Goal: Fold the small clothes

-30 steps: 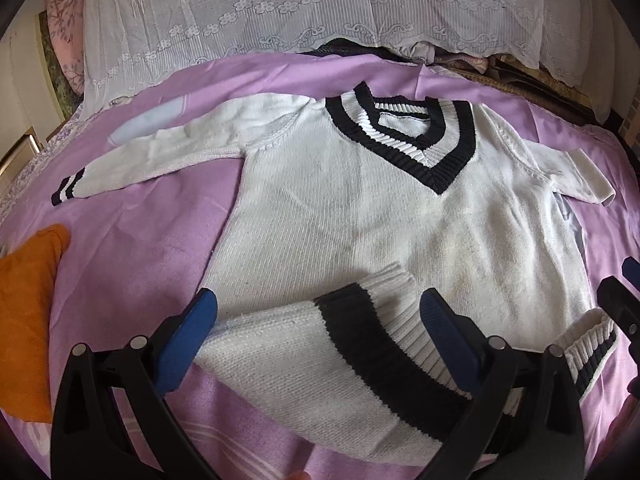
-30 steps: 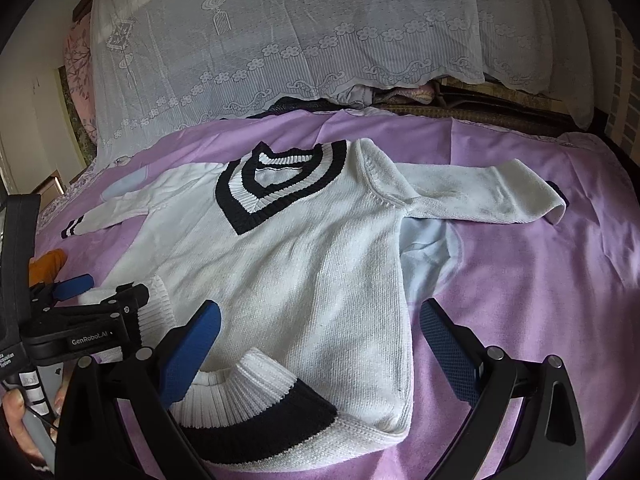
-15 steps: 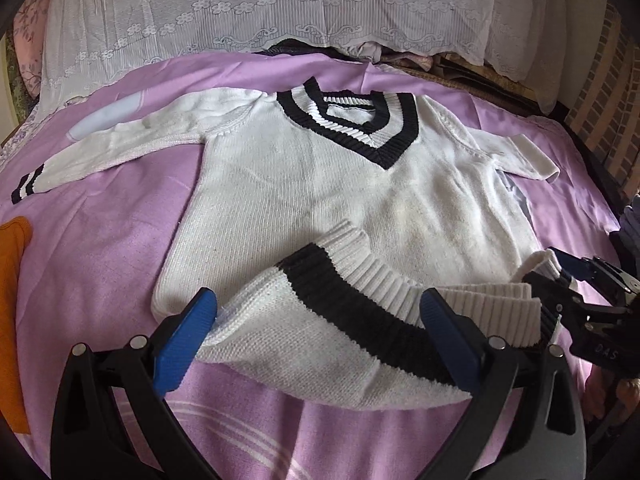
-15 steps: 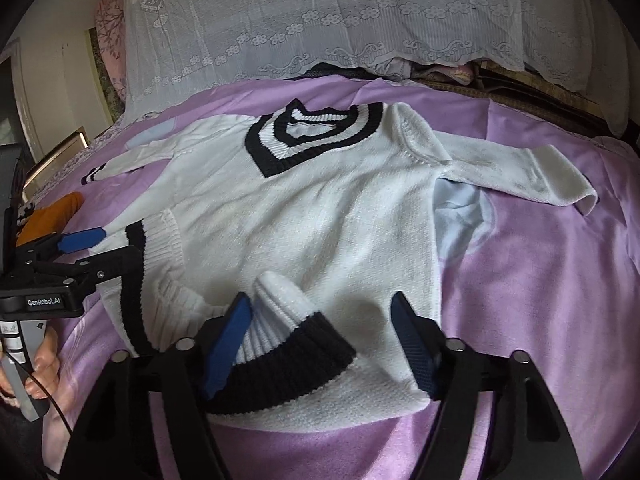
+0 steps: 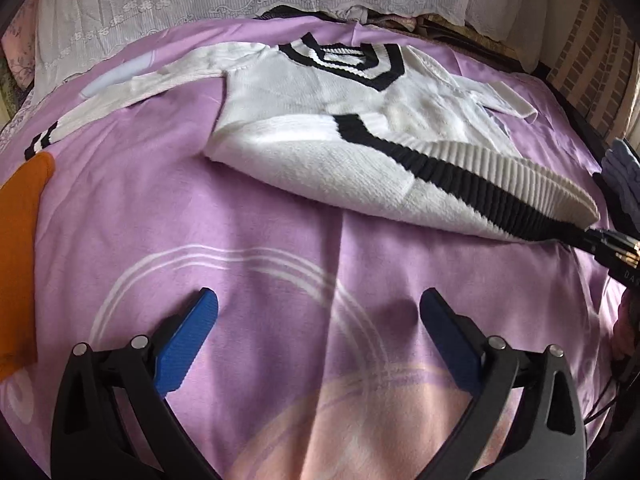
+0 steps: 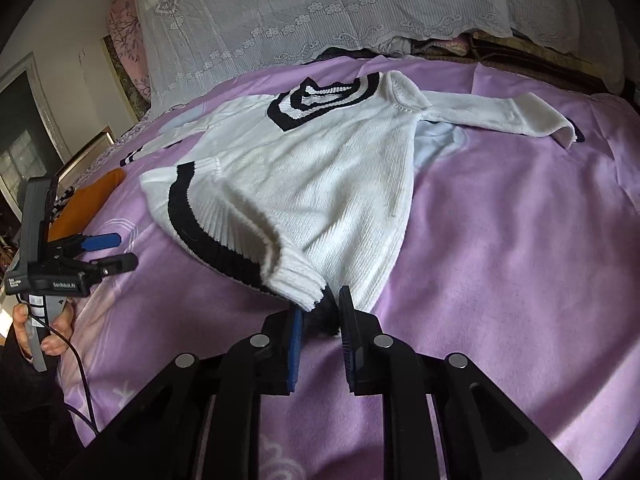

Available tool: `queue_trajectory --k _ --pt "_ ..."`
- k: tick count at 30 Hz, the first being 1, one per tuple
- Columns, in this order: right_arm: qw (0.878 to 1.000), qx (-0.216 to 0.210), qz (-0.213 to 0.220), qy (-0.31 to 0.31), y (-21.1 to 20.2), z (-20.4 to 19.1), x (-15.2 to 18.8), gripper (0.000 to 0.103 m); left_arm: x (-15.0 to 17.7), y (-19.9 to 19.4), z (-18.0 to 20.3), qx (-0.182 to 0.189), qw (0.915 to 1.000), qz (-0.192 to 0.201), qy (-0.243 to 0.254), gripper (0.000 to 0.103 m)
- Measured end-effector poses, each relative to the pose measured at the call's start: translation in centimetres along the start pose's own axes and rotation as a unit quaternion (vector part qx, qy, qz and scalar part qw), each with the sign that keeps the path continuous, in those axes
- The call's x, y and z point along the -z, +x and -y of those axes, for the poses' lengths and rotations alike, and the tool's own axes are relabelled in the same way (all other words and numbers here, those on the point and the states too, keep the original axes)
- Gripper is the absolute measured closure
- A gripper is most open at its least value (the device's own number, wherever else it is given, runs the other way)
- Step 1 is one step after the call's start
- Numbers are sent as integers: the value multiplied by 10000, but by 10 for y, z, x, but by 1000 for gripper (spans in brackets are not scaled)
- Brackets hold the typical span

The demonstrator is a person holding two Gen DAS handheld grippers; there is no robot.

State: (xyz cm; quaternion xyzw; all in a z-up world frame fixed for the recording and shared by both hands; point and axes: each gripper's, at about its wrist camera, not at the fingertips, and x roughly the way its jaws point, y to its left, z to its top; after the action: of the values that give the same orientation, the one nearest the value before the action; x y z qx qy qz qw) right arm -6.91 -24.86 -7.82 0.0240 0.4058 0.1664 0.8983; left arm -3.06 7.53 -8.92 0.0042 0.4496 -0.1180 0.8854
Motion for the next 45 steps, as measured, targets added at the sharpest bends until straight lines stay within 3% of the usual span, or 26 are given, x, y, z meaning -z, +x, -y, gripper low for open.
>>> queue_trajectory --k 4,5,6,10,13,15,19,23,28,30,32,35,38,42,45 --pt "9999 76 20 -93 -2 -5 -1 76 -41 -15 -15 150 9990 249 -337 4" --pt "10000 63 52 -53 -4 -4 -1 56 -55 -14 -15 198 9990 281 -296 4" --pt "9999 63 89 -11 -5 -4 0 49 -68 -10 -12 251 9992 244 -183 4" --pt "9996 208 180 74 -11 2 1 47 -100 28 16 499 9973 -211 491 4" --pt "9992 262 205 203 -14 11 -1 47 -102 54 33 385 9937 -408 972 7" --pt "9992 243 253 205 -17 14 -5 47 -94 61 35 472 9911 -536 1119 31" --pt "9990 278 354 -14 -17 8 -18 47 -67 40 24 594 9901 -464 1188 57" --pt "9990 133 361 -222 -14 -2 -29 47 -24 10 1 647 9912 -487 1044 61" --pt "9992 -60 319 -226 -17 -7 -24 47 22 -17 -20 741 9921 -635 793 61" --pt "9994 -99 300 -146 -20 -5 -24 47 26 -25 -23 636 9935 -600 724 54" --pt "9992 -74 391 -23 -25 -3 -31 47 20 -36 -24 598 9952 -419 646 40" --pt "9975 -218 632 243 -29 -5 -56 47 1 -51 -19 695 9957 -48 611 26" --pt "9974 -339 625 94 -12 -26 -82 47 -25 -53 -8 722 9959 155 514 19" --pt "9989 -159 255 -361 28 -54 -99 48 -45 -36 7 784 9956 39 513 15" --pt "9989 10 -177 -444 46 -50 -88 49 -40 -4 8 512 9966 -454 469 14"
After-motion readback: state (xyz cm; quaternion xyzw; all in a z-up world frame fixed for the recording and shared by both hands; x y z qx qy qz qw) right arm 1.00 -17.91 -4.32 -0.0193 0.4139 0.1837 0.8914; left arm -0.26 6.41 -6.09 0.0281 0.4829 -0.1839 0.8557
